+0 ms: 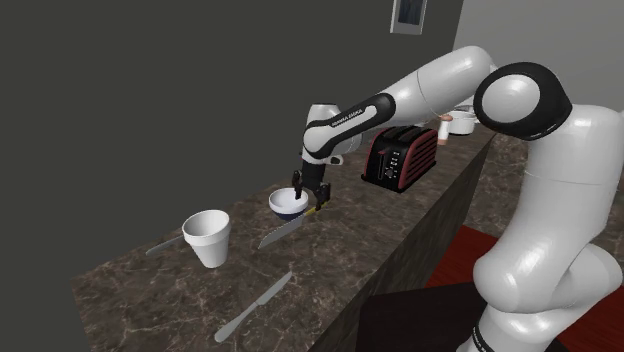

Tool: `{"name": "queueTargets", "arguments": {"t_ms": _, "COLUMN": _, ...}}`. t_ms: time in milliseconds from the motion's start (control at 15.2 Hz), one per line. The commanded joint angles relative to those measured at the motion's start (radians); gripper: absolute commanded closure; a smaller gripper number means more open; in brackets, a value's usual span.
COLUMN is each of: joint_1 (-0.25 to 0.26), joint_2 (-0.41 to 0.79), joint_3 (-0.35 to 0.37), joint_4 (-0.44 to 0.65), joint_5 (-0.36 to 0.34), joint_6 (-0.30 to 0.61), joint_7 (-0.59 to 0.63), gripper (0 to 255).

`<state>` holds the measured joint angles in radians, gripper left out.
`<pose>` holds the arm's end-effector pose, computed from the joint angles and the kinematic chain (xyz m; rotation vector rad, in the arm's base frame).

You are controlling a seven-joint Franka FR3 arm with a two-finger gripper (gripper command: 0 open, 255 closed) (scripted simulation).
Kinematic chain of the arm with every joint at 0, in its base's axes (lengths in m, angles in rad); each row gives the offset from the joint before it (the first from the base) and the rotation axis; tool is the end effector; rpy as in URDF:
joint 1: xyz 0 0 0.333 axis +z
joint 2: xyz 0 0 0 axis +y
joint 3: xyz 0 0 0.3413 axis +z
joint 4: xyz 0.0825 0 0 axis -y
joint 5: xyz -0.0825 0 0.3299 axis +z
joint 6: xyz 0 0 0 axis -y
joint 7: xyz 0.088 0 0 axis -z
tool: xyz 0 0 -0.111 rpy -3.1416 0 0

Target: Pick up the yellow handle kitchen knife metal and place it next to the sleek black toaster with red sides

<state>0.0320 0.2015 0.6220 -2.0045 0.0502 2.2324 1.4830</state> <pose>0.4467 0.3231 0.4329 -2.7257 1.2699 0.1623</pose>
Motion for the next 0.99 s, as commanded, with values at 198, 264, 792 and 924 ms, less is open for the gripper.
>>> {"name": "queueTargets", "arguments": {"t_ms": 198, "joint_1": 0.016, "joint_2": 0.047, "joint_3": -0.008, "joint_4": -0.015, "joint_5": -0.031, "joint_6": 0.057, "joint_7": 0.023, "gripper": 0}}
{"name": "queueTargets", "arguments": {"t_ms": 264, "joint_1": 0.018, "joint_2": 0.053, "joint_3": -0.009, "joint_4": -0.017, "joint_5": -0.035, "joint_6": 0.064, "joint_7": 0.026, "gripper": 0}}
{"name": "queueTargets", "arguments": {"t_ms": 792, "joint_1": 0.018, "joint_2": 0.052, "joint_3": -0.009, "joint_4": -0.017, "joint_5": -0.035, "joint_6": 0.064, "joint_7": 0.026, "gripper": 0}}
{"name": "queueTargets", "arguments": {"t_ms": 924, "joint_1": 0.018, "joint_2": 0.052, "joint_3": -0.009, "joint_4": -0.017, "joint_5": -0.035, "joint_6": 0.064, "joint_7": 0.026, "gripper": 255}}
